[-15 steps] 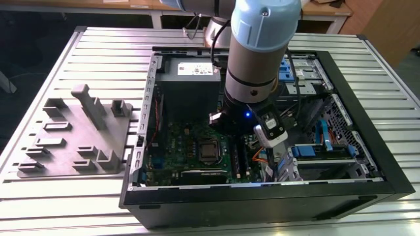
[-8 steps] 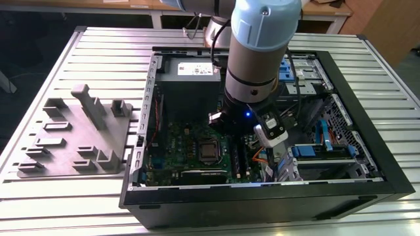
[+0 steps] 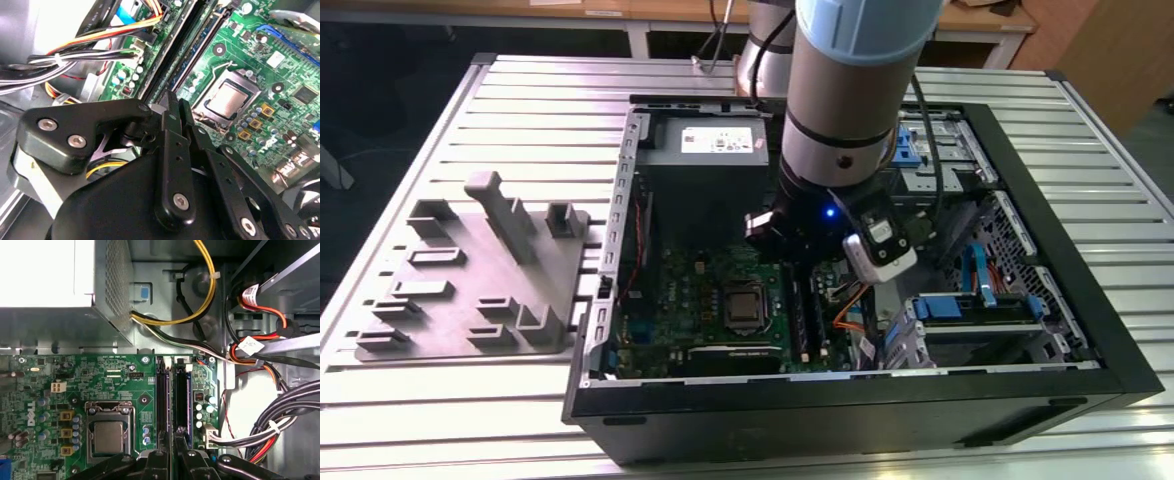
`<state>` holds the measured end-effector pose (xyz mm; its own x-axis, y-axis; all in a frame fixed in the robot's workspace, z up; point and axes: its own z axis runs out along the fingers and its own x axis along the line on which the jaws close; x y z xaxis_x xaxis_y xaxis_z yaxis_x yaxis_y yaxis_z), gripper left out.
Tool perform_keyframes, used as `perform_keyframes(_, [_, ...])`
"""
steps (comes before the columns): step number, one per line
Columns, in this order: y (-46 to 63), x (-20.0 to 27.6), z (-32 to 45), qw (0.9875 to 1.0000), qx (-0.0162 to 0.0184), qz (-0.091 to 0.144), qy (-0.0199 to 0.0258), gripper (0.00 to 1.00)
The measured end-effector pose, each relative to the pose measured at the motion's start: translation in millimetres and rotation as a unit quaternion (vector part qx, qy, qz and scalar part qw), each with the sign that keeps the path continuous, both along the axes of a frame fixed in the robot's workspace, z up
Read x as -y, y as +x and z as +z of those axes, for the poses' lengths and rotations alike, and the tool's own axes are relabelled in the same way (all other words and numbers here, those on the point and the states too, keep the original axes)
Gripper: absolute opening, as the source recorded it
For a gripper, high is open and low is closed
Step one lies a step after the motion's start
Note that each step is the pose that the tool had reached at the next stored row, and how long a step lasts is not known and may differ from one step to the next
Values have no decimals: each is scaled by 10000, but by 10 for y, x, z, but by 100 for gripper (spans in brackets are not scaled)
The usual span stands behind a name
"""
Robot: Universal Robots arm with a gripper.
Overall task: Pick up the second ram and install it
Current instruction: 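Insert the second ram into the second slot, then press down the second ram until it locks into place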
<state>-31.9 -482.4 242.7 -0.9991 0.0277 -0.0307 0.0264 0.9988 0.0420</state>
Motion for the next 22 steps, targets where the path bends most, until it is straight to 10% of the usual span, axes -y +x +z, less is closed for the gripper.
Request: perform_keyframes(22, [0,0,19,10000,2,0,-1,7])
